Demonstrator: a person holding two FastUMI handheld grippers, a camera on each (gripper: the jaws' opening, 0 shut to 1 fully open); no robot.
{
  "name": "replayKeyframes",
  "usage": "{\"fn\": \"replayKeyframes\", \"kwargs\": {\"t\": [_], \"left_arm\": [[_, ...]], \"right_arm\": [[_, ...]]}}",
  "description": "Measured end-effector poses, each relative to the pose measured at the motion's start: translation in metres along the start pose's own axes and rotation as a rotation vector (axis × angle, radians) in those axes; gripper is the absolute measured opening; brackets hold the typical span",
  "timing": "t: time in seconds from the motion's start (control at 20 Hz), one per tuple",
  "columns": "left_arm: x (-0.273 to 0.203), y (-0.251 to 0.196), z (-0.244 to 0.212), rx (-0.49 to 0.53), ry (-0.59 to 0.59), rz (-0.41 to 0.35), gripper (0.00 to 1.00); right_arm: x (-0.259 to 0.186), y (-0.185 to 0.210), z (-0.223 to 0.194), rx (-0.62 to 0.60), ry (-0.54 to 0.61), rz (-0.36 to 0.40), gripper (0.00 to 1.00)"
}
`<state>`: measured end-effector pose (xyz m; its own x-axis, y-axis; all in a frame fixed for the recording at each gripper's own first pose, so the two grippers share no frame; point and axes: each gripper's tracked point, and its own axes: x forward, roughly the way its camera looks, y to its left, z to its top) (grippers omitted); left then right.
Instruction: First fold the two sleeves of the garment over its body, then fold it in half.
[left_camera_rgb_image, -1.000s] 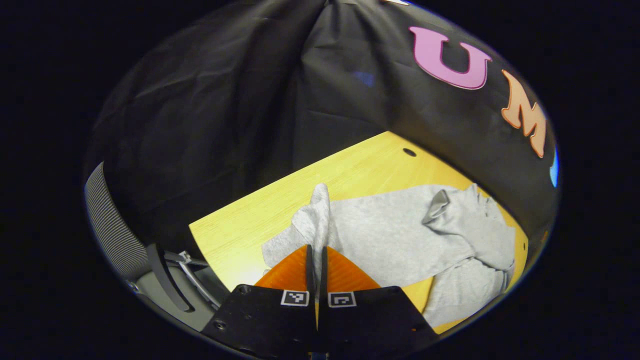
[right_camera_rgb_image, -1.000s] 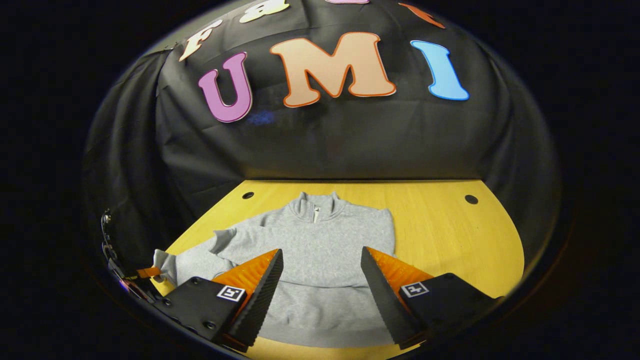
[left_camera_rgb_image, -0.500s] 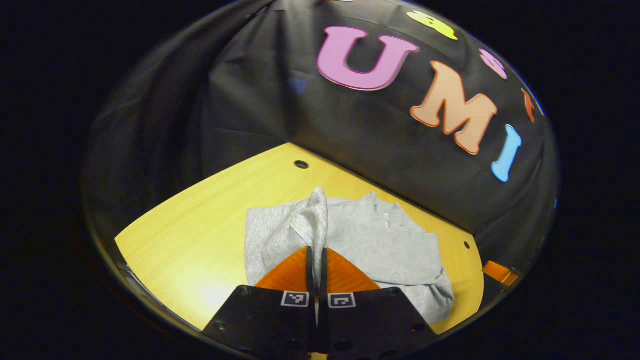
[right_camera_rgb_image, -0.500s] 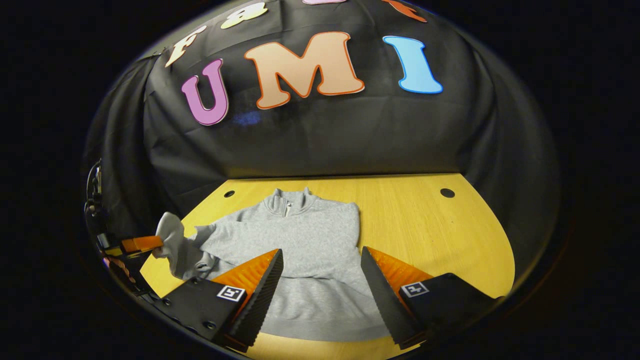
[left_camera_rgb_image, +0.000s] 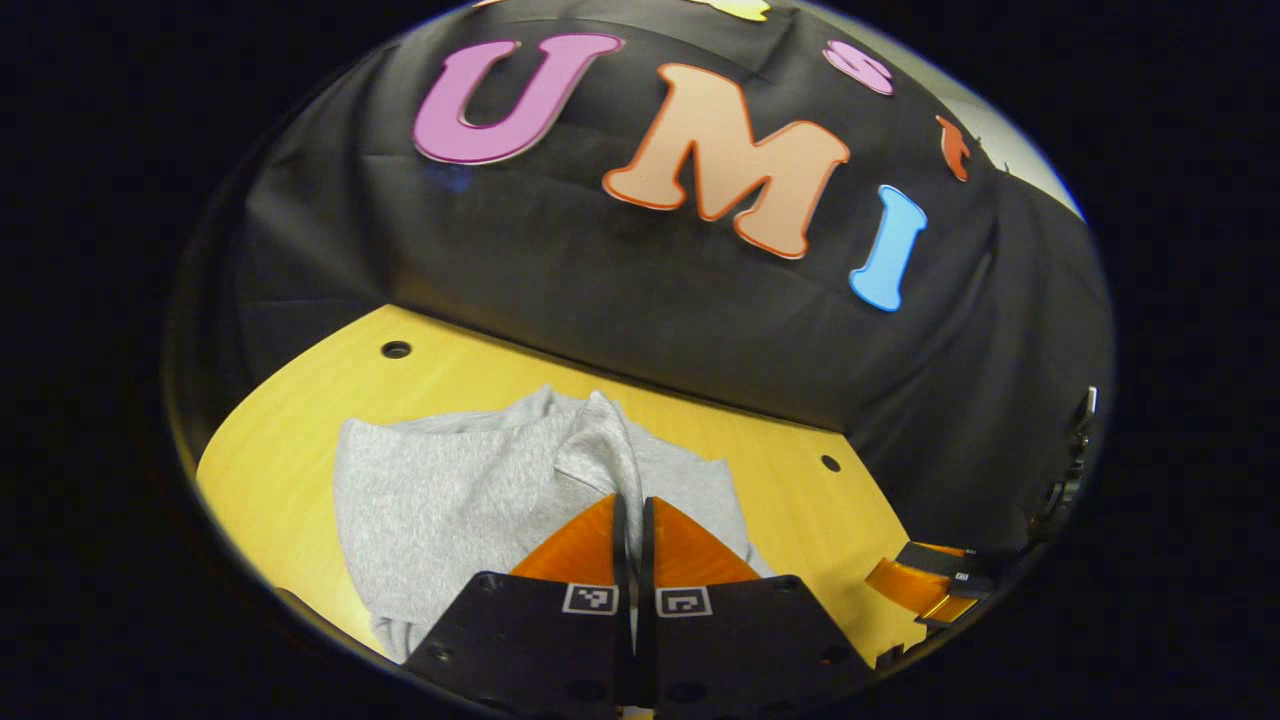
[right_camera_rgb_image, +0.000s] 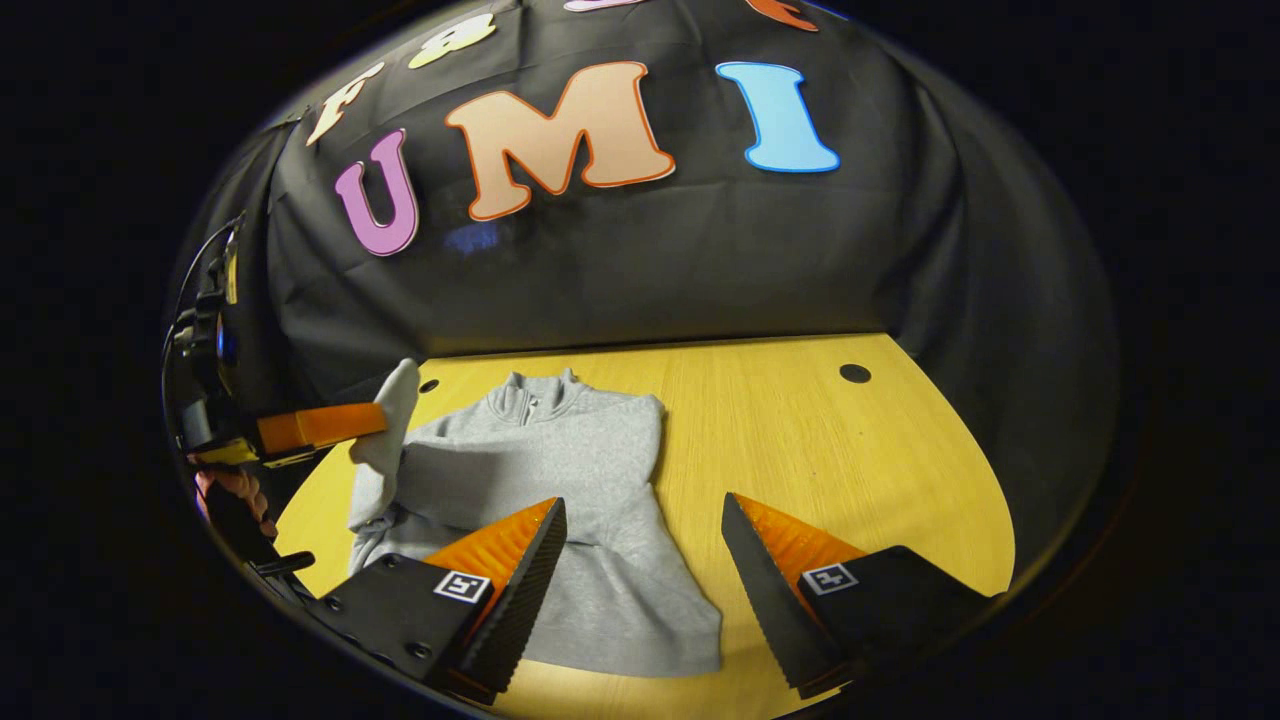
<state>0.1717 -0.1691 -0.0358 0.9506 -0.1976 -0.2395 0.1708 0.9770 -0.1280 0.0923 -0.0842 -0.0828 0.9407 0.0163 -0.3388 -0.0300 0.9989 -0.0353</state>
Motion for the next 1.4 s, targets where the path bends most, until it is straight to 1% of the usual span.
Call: {"fn": "replayKeyframes", "kwargs": {"t": [0.25,0.3,0.35,0.4,0.45,0.5,0.55,0.6,0.65,0.8,0.85,0.95,1.0,1.05,1.1,1.15,1.2,1.25,1.3,1.35,1.4], "left_arm": [[0.039,-0.058,-0.010,0.002,0.024,-0.104,0.00],[0.047,-0.067,-0.013,0.004,0.026,-0.116,0.00],[0.057,-0.073,-0.017,0.013,0.031,-0.121,0.00],[0.070,-0.082,-0.024,0.022,0.036,-0.122,0.00],[0.082,-0.089,-0.028,0.027,0.043,-0.125,0.00],[0.100,-0.097,-0.036,0.035,0.056,-0.133,0.00],[0.112,-0.104,-0.043,0.044,0.065,-0.146,0.00],[0.122,-0.108,-0.048,0.055,0.073,-0.156,0.00],[0.131,-0.110,-0.056,0.066,0.088,-0.161,0.00],[0.156,-0.108,-0.084,0.113,0.152,-0.148,0.00],[0.162,-0.109,-0.094,0.114,0.177,-0.157,0.00],[0.164,-0.126,-0.106,0.048,0.212,-0.236,0.02],[0.163,-0.134,-0.107,0.012,0.215,-0.258,0.07],[0.162,-0.135,-0.107,-0.002,0.210,-0.261,0.38],[0.159,-0.129,-0.098,0.003,0.204,-0.249,0.69],[0.162,-0.129,-0.100,0.008,0.191,-0.238,1.00],[0.155,-0.123,-0.096,0.022,0.170,-0.222,0.95],[0.148,-0.117,-0.088,0.031,0.153,-0.203,0.96],[0.142,-0.110,-0.081,0.032,0.137,-0.186,0.96],[0.134,-0.101,-0.075,0.034,0.123,-0.164,0.96],[0.124,-0.088,-0.067,0.041,0.109,-0.140,0.99]], "right_arm": [[-0.003,-0.027,0.000,0.016,0.000,-0.032,0.93],[-0.004,-0.032,-0.001,0.022,-0.001,-0.038,0.97],[-0.004,-0.036,-0.001,0.029,-0.002,-0.044,0.93],[-0.006,-0.042,-0.003,0.034,0.000,-0.050,0.97],[-0.007,-0.045,-0.005,0.036,0.003,-0.054,0.93],[-0.009,-0.051,-0.009,0.030,0.011,-0.063,0.97],[-0.011,-0.055,-0.013,0.024,0.014,-0.070,0.92],[-0.014,-0.058,-0.014,0.022,0.017,-0.074,0.96],[-0.015,-0.061,-0.017,0.024,0.019,-0.077,0.93],[-0.014,-0.064,-0.026,0.013,0.041,-0.080,0.93],[-0.014,-0.066,-0.028,0.009,0.043,-0.080,0.93],[-0.014,-0.067,-0.031,0.012,0.046,-0.079,0.93],[-0.013,-0.068,-0.032,0.013,0.047,-0.082,0.97],[-0.012,-0.068,-0.033,0.015,0.050,-0.084,0.93],[-0.011,-0.067,-0.035,0.019,0.053,-0.084,0.93],[-0.010,-0.067,-0.039,0.022,0.057,-0.082,0.97],[-0.010,-0.066,-0.042,0.023,0.065,-0.080,0.93],[-0.010,-0.064,-0.045,0.022,0.069,-0.076,0.93],[-0.009,-0.063,-0.048,0.020,0.074,-0.073,0.97],[-0.008,-0.065,-0.054,0.020,0.079,-0.070,0.97],[-0.008,-0.062,-0.060,0.019,0.083,-0.065,0.97]]}}
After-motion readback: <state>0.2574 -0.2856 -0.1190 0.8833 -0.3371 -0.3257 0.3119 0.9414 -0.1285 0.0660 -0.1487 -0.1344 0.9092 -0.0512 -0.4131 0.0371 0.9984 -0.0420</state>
